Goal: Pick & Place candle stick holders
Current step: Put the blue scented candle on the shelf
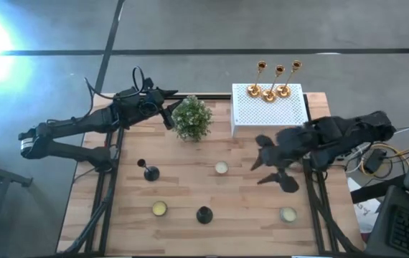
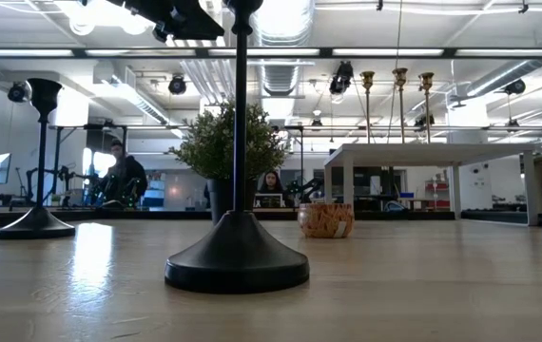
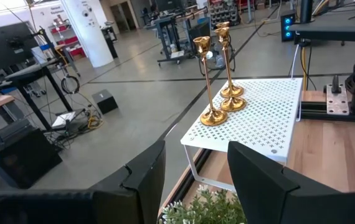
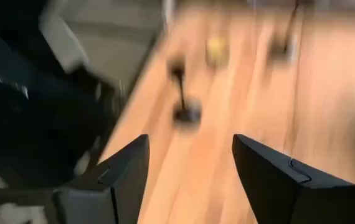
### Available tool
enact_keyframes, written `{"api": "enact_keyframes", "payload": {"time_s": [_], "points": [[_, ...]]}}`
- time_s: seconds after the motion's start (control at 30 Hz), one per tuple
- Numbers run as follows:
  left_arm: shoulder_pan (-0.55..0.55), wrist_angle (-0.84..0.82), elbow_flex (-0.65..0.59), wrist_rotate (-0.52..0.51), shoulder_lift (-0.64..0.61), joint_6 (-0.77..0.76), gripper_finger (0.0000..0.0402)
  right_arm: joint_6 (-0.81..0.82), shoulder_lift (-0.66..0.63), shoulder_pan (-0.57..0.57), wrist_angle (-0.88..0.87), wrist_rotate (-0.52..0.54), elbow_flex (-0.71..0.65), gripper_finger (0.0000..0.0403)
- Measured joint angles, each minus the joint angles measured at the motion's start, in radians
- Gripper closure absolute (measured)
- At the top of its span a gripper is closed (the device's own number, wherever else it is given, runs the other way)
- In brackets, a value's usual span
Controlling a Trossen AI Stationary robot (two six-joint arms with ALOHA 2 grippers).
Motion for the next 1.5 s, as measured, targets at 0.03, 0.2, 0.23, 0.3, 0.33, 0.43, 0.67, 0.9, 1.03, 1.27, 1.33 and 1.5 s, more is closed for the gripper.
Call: {"api": "enact_keyframes", "payload": {"time_s": [0.03, 0.2, 0.23, 0.3, 0.33, 0.43, 0.67, 0.9, 1.03, 1.27, 1.33, 1.5], "points": [[0.0, 0.0, 0.0, 0.0, 0.0, 0.0, 0.0223, 0.042, 0.014, 0.007, -0.066, -0.001, 0.013, 0.018], [0.0, 0.0, 0.0, 0.0, 0.0, 0.0, 0.0223, 0.268, 0.032, 0.089, -0.256, 0.01, 0.031, 0.018], [-0.001, 0.0, 0.0, 0.0, 0.0, 0.0, 0.0223, 0.313, 0.025, 0.112, -0.262, 0.021, 0.029, 0.018], [0.0, 0.0, 0.0, 0.0, 0.0, 0.0, 0.0223, 0.403, 0.003, 0.158, -0.285, 0.038, 0.027, 0.018], [0.0, 0.0, 0.0, 0.0, 0.0, 0.0, 0.0223, 0.449, -0.008, 0.184, -0.286, 0.062, 0.027, 0.018], [0.0, 0.0, 0.0, 0.0, 0.0, 0.0, 0.0223, 0.576, -0.034, 0.267, -0.283, 0.138, 0.026, 0.018], [0.0, 0.0, 0.0, 0.0, 0.0, 0.0, 0.0223, 0.817, -0.039, 0.426, -0.384, 0.214, 0.023, 0.018], [0.0, 0.0, 0.0, 0.0, 0.0, 0.0, 0.0223, 0.967, 0.017, 0.517, -0.484, 0.24, -0.003, 0.0179], [0.0, 0.0, 0.0, 0.0, 0.0, 0.0, 0.0223, 1.03, 0.04, 0.561, -0.482, 0.263, -0.045, 0.0179], [0.0, 0.0, -0.001, 0.0, 0.0, 0.0, 0.0223, 1.161, 0.047, 0.6, -0.486, 0.264, -0.17, 0.0179], [0.0, 0.0, -0.001, 0.0, 0.0, 0.0, 0.0223, 1.17, 0.046, 0.6, -0.486, 0.248, -0.201, 0.0179], [0.0, 0.0, -0.001, 0.0, 0.0, 0.0, 0.0223, 1.183, 0.046, 0.599, -0.47, 0.208, -0.241, 0.0179]]}}
